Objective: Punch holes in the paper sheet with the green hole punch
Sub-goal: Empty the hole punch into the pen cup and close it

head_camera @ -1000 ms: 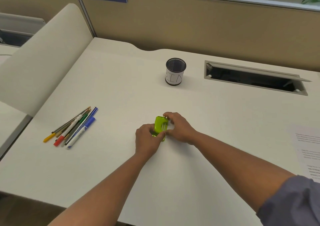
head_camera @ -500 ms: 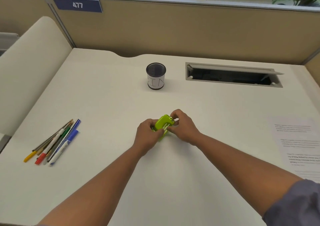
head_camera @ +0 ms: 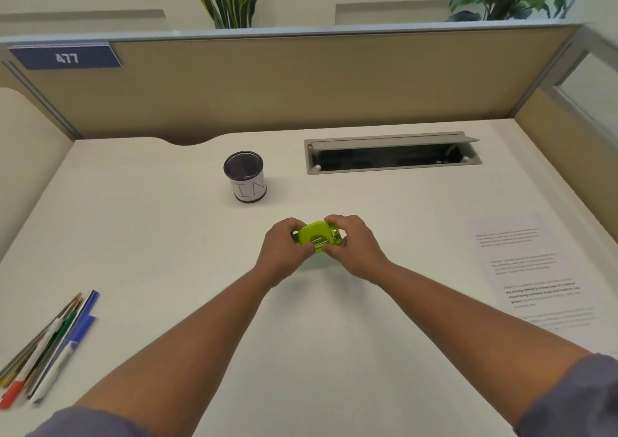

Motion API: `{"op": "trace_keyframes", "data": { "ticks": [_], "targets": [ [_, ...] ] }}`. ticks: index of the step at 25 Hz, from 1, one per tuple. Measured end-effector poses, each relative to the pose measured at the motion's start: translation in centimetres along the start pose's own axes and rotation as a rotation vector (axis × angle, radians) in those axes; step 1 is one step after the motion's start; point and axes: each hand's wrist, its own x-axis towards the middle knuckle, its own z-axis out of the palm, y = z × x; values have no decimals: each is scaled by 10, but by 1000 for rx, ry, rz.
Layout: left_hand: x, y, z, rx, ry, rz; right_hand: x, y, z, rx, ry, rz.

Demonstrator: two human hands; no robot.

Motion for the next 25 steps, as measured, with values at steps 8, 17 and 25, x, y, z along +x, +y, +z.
{"op": "trace_keyframes", "data": {
  "ticks": [8, 17, 25],
  "targets": [
    [61, 27, 19, 121, -61, 91, 38, 27, -20, -18, 122, 44],
    [138, 21, 39, 180, -65, 157, 105, 58, -17, -92, 219, 51],
    [164, 8, 50, 183, -68, 152, 125, 72, -5, -135, 269, 63]
  ]
}}
